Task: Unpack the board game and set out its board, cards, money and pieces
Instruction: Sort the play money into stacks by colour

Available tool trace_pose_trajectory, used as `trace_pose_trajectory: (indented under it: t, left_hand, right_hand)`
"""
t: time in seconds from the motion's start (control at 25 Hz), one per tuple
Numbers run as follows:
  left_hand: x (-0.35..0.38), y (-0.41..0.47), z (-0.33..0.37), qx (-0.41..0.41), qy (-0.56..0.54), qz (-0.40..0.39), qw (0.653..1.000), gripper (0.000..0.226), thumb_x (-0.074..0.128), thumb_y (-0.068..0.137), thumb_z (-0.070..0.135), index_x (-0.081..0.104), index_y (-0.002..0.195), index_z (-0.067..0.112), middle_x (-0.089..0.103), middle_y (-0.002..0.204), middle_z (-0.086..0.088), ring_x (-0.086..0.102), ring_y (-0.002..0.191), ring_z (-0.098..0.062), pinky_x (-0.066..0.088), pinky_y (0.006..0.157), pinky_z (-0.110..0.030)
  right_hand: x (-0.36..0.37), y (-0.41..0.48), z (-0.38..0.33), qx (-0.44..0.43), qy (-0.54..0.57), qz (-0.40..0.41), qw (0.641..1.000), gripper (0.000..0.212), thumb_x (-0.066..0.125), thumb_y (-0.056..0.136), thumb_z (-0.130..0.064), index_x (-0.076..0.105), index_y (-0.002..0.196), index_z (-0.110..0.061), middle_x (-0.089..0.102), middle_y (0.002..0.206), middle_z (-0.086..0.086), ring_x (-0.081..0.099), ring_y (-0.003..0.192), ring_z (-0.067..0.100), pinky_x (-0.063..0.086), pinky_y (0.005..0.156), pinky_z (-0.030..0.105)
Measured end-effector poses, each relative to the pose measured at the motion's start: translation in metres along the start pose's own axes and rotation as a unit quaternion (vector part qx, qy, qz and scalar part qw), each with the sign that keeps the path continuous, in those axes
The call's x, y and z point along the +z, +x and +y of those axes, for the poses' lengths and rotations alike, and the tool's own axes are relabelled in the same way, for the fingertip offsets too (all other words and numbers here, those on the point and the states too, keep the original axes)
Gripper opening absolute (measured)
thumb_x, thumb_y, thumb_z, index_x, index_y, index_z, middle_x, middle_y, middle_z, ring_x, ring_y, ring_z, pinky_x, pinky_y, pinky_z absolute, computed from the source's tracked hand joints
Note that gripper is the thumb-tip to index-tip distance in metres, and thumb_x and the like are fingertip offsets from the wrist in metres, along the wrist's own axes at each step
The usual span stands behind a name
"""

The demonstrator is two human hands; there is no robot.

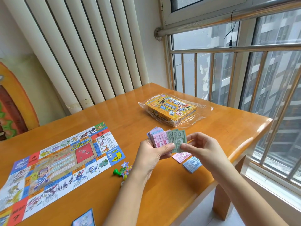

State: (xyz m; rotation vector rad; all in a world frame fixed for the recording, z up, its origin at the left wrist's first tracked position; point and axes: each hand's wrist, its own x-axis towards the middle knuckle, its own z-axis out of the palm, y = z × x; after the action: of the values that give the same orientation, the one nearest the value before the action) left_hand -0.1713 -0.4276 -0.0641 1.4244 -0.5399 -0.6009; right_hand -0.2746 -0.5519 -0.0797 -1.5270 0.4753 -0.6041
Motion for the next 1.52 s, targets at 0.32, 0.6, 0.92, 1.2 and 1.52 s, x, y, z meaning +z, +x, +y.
trace_pose_trajectory:
  t: [0.32, 0.6, 0.92, 1.2, 1.52]
  left_hand:
    - [-0.002, -0.002, 0.004, 0.020, 0.063, -0.025, 0.997, 0.024, 0.073, 0.077, -0.001, 0.071, 0.091, 0.018, 0.074, 0.082, -0.002, 0.067, 0.070, -0.012, 0.054, 0.058, -0.020]
    - [-0.002, -0.004, 0.006, 0.012, 0.073, -0.049, 0.996, 0.027, 0.073, 0.077, -0.002, 0.070, 0.091, 0.020, 0.074, 0.082, 0.002, 0.068, 0.072, -0.011, 0.054, 0.058, -0.021]
    - [-0.003, -0.003, 0.006, -0.012, 0.062, -0.043, 0.997, 0.017, 0.072, 0.080, 0.003, 0.068, 0.092, 0.015, 0.068, 0.077, -0.001, 0.058, 0.064, -0.009, 0.049, 0.051, -0.019]
    - [-0.004, -0.003, 0.006, 0.006, 0.077, -0.035, 0.996, 0.016, 0.072, 0.081, 0.007, 0.068, 0.086, 0.022, 0.068, 0.066, 0.010, 0.057, 0.056, -0.002, 0.046, 0.050, -0.017]
    - [-0.010, 0.000, 0.005, -0.006, 0.093, -0.010, 0.996, 0.015, 0.075, 0.078, 0.011, 0.069, 0.087, 0.021, 0.070, 0.070, 0.007, 0.058, 0.055, -0.002, 0.043, 0.048, -0.017]
  right_hand:
    - [-0.004, 0.003, -0.017, -0.052, -0.125, -0.001, 0.991, 0.029, 0.072, 0.069, -0.046, 0.069, 0.074, -0.017, 0.057, 0.054, -0.012, 0.044, 0.052, 0.007, 0.035, 0.050, 0.020]
    - [-0.017, 0.018, -0.031, -0.060, -0.192, -0.053, 0.978, 0.019, 0.072, 0.081, -0.029, 0.068, 0.064, -0.022, 0.057, 0.049, -0.012, 0.044, 0.049, 0.002, 0.037, 0.050, 0.017]
    - [-0.017, 0.020, -0.026, -0.116, -0.211, -0.088, 0.967, 0.020, 0.066, 0.088, -0.010, 0.069, 0.078, -0.028, 0.068, 0.073, -0.008, 0.058, 0.070, 0.010, 0.049, 0.068, 0.030]
    - [-0.020, 0.018, -0.027, -0.071, -0.234, -0.095, 0.965, 0.014, 0.082, 0.071, -0.020, 0.074, 0.080, -0.026, 0.073, 0.073, -0.007, 0.066, 0.068, 0.002, 0.053, 0.064, 0.021]
    - [-0.034, 0.016, -0.042, -0.040, -0.199, -0.118, 0.972, 0.017, 0.080, 0.072, -0.010, 0.073, 0.074, -0.026, 0.074, 0.072, -0.007, 0.064, 0.063, 0.000, 0.051, 0.064, 0.017]
